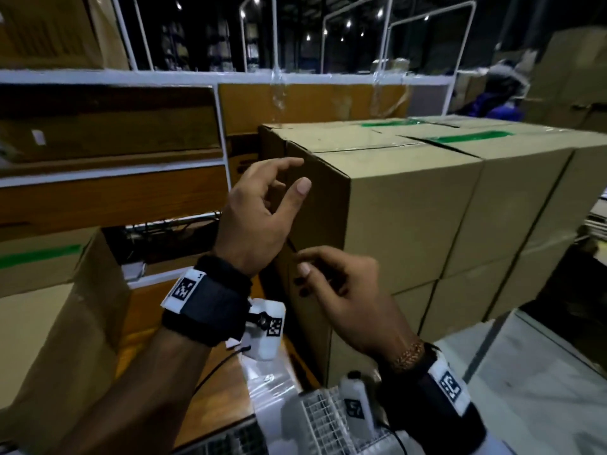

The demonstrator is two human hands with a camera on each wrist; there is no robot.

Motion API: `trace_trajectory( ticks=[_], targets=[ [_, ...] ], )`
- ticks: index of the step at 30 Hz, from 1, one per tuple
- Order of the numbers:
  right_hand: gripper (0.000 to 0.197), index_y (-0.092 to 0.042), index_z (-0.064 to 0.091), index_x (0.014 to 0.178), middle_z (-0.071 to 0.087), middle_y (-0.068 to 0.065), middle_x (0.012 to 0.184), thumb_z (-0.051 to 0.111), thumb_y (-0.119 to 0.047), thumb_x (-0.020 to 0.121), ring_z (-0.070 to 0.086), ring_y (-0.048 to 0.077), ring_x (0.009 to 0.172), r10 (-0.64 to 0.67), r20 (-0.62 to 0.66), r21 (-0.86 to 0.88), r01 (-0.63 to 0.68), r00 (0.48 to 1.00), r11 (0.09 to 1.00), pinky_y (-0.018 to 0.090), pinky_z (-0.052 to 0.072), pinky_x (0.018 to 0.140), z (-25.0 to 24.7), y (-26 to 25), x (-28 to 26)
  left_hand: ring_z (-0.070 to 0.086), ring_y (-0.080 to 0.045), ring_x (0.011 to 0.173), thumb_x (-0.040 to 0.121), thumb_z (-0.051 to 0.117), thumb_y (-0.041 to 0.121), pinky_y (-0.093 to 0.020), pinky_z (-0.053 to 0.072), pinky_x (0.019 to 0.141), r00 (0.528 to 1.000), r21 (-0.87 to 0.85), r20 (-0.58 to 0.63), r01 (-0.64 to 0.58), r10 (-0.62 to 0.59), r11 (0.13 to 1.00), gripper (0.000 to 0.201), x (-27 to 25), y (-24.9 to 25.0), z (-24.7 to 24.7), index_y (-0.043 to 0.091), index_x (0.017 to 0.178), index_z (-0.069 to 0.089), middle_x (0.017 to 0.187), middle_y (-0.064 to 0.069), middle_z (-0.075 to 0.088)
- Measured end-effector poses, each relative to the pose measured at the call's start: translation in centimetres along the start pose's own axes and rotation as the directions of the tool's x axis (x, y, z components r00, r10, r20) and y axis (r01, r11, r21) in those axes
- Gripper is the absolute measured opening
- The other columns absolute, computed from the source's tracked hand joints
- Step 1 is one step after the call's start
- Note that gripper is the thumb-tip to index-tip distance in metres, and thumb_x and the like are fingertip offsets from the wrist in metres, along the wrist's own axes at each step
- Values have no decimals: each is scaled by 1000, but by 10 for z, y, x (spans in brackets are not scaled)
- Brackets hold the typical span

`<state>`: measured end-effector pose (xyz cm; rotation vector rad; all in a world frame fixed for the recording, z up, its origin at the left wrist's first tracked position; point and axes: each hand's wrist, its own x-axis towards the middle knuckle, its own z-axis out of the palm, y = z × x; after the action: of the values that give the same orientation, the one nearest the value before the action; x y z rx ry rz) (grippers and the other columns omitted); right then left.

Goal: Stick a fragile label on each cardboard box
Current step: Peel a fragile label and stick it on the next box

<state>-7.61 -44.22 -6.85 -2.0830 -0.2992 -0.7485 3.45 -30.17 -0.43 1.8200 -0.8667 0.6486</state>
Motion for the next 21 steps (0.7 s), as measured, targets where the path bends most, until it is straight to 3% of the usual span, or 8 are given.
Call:
trace_trajectory(
  ticks=[2, 4, 6, 8, 11, 14, 16, 21],
  targets=[
    [16, -19, 75, 114, 77, -12, 96, 64, -23, 103, 75, 7, 83, -40, -75, -10, 39, 996, 999, 37, 62, 71, -22, -4, 1, 57, 0, 109, 102, 52, 54, -15, 50, 78, 999, -27, 39, 1, 0, 1000, 42, 4, 6, 14, 35, 138, 59, 133, 11, 55],
    [16, -16, 76, 112, 76, -10, 91, 63, -22, 104, 75, 10, 79, -79, -149, -49, 73, 986, 996, 39, 62, 68, -43, -3, 4, 54, -8, 121, 102, 50, 57, -30, 55, 92, 997, -20, 82, 6, -4, 1000, 43, 7, 9, 29, 41, 141, 56, 143, 8, 49],
    [16, -17, 75, 111, 75, -11, 88, 62, -21, 104, 74, 9, 79, -108, -225, -140, 77, 968, 987, 36, 61, 66, -63, 2, 7, 40, -17, 140, 101, 50, 58, -43, 45, 111, 990, 21, 136, 37, -40, 999, 45, 8, 12, 42, 45, 144, 53, 155, 3, 38],
    [17, -18, 74, 114, 75, -11, 95, 61, -23, 104, 73, 7, 84, -126, -329, -232, 49, 936, 971, 34, 61, 66, -79, 14, 12, 26, -22, 149, 100, 53, 57, -43, 34, 116, 977, 78, 192, 80, -94, 994, 47, 9, 16, 51, 46, 146, 49, 164, -1, 26],
    [41, -21, 60, 137, 65, -2, 123, 62, -40, 101, 63, 14, 110, -96, -456, -393, -103, 885, 914, 42, 60, 86, -104, 46, 24, 23, -27, 152, 97, 59, 58, -43, 32, 115, 965, 104, 219, 121, -141, 987, 54, 6, 19, 61, 51, 146, 40, 168, -5, 18],
    [83, -25, 27, 159, 36, 9, 156, 60, -64, 93, 39, 33, 139, 92, -476, -442, -328, 874, 835, 52, 42, 114, -124, 75, 33, 36, -29, 147, 90, 67, 59, -43, 40, 110, 962, 115, 213, 146, -168, 983, 66, 2, 21, 66, 54, 144, 30, 167, -6, 26],
    [97, -31, 13, 163, 22, 10, 164, 57, -75, 89, 31, 37, 146, 164, -478, -410, -384, 863, 827, 56, 36, 118, -135, 88, 37, 48, -28, 138, 88, 74, 53, -39, 46, 102, 970, 122, 179, 146, -166, 982, 73, -1, 24, 68, 49, 146, 29, 159, -5, 41],
    [105, -43, 3, 162, 23, 5, 161, 59, -82, 83, 31, 35, 145, 142, -482, -390, -357, 865, 849, 62, 39, 114, -142, 99, 44, 59, -23, 123, 88, 79, 40, -34, 51, 93, 985, 116, 93, 137, -148, 984, 76, -8, 25, 67, 36, 147, 31, 141, -6, 59]
  ],
)
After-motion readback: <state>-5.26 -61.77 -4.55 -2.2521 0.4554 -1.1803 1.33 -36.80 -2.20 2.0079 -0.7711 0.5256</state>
